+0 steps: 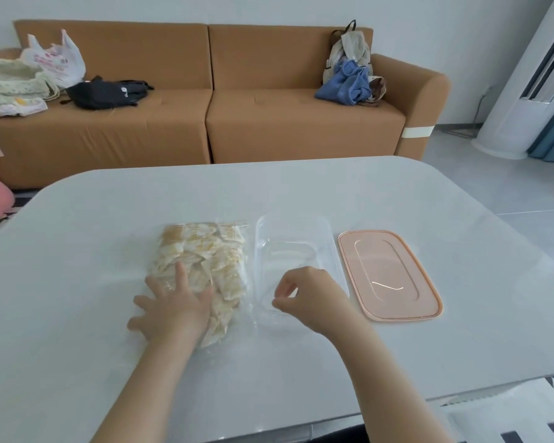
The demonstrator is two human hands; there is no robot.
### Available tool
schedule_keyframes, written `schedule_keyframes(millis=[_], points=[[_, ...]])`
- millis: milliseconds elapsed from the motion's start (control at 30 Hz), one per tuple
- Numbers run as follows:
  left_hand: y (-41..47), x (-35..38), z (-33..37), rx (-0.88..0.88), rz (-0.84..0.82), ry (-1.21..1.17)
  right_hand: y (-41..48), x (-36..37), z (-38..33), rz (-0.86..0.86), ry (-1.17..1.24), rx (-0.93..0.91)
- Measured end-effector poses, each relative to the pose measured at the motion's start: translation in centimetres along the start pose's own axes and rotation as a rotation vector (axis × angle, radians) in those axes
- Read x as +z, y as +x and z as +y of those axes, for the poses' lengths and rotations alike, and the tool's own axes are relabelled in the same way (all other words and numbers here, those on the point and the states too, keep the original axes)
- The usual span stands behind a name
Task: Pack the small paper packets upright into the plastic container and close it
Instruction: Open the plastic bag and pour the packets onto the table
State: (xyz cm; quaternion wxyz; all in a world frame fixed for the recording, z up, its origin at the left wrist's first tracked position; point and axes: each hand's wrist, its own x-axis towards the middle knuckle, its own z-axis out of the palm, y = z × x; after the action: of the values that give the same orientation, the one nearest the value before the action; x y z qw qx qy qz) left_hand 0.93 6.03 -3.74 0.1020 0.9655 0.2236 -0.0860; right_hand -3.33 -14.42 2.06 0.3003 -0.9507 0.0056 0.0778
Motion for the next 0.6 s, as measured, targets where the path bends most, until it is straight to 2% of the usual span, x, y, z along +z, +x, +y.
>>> schedule_keyframes(millis=[133, 267, 333, 467, 533, 600], points=[[0.1, 1.9, 2.4, 0.064, 0.176, -0.116, 0.3, -0.8, 1.7, 0.109, -0.004, 0.029], [1.0, 2.4, 3.8, 0.211, 0.199, -0.462, 0.2, -0.9, 2.3, 0.099, 0.013, 0.0], [1.2, 2.6, 3.4, 0.325, 0.185, -0.528, 0.3, -0.8, 2.6, 0.101, -0.048, 0.023], [0.7, 1.0, 1.2, 0.579, 0.037, -0.234, 0.2, -0.6, 2.5, 0.239, -0.087, 0.009], [0.0, 0.2, -0.1, 0.676, -0.077, -0.067, -0.1, 0.1, 1.4, 0.339, 0.051, -0.069], [-0.8, -0.2, -1.1, 0.734, -0.121, 0.022, -0.5, 1.0, 0.2, 0.298, 0.167, -0.08]])
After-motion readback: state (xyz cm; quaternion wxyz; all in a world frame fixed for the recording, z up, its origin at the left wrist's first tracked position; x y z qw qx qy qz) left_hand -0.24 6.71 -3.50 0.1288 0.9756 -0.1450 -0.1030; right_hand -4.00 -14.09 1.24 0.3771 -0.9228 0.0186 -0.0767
